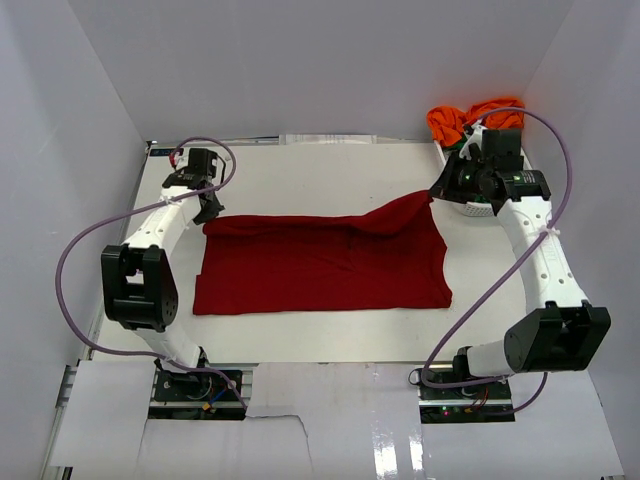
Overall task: Fold and stack the t-shirts
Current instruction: Fold the other side of the tshirt into a rectangle, then rotate the tshirt 90 degrees
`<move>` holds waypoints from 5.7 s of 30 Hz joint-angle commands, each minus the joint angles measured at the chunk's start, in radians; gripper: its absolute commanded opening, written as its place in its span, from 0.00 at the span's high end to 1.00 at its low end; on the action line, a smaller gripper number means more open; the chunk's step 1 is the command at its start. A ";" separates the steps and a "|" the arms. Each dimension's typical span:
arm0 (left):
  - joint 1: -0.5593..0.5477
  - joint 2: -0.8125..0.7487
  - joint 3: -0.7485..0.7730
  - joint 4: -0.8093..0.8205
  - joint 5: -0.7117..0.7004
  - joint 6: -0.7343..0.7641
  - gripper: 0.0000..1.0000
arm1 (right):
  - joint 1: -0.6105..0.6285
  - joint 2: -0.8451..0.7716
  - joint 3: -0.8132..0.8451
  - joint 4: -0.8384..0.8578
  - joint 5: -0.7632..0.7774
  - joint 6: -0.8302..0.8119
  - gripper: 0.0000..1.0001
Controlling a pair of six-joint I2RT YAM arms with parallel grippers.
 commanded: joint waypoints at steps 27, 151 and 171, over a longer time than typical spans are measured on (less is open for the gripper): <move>-0.054 -0.189 -0.301 0.016 0.055 0.035 1.00 | -0.004 -0.342 -0.447 -0.081 -0.032 0.077 0.92; 0.156 0.147 0.013 0.030 0.176 -0.080 0.79 | -0.025 0.587 -0.033 0.214 0.231 0.054 0.92; 0.139 -0.034 -0.159 0.077 0.294 -0.041 0.82 | -0.021 1.136 0.831 0.163 -0.204 0.117 0.54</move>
